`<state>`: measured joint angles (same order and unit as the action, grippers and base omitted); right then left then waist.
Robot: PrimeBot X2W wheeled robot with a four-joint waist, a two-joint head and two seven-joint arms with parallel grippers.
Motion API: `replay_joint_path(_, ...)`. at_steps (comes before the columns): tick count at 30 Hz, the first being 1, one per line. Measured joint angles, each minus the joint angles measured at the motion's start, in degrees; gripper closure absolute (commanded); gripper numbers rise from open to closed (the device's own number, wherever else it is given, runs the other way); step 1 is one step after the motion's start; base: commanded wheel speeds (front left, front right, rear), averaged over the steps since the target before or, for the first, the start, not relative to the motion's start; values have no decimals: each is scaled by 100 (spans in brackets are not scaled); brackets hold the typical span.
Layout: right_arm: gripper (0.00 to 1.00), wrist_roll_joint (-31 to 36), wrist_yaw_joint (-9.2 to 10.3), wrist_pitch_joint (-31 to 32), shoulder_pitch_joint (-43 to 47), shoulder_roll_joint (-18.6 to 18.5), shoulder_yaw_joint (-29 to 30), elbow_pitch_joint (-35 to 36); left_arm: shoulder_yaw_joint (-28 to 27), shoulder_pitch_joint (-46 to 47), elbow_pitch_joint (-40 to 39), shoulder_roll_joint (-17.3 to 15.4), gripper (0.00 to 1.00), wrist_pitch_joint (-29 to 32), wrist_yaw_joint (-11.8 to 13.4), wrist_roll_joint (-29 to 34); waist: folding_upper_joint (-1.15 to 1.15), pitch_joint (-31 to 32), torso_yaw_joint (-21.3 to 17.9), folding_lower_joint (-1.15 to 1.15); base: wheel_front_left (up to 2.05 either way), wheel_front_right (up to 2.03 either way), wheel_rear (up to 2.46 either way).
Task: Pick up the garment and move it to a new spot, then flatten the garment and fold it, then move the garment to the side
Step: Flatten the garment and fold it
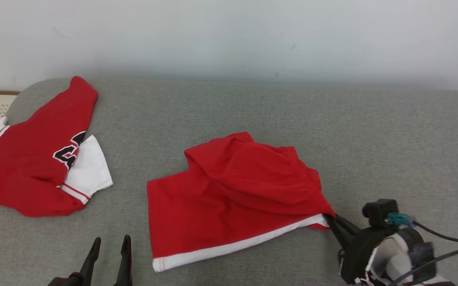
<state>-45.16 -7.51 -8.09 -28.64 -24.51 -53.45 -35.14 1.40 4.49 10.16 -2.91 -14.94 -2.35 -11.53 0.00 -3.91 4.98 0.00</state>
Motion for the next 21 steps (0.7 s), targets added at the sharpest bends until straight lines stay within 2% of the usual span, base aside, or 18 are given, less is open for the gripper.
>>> replay_joint_path(6, 100, -147, 0, 194, 462, -308, 318, 720, 40, -76, 44, 0, 0, 0, 42, -1, 0, 68, -144, 0, 0, 0, 0)
replay_joint_path(14, 100, -465, 0, 825, 1238, -512, 656, 1911, 76, -105, 90, 2, 0, 0, 42, -1, 0, 230, -177, -1, 0, 0, 0)
replay_joint_path(20, 100, -472, 0, 1306, 1757, -644, 920, 2335, 40, -215, 124, 1, 0, 0, 44, -1, 0, 320, -173, -1, 0, 0, 0)
replay_joint_path(21, 64, -393, 0, 1313, 1804, -641, 1012, 2325, 32, -214, 132, -1, 0, 0, 44, -1, 0, 328, -176, -1, 0, 0, 0)
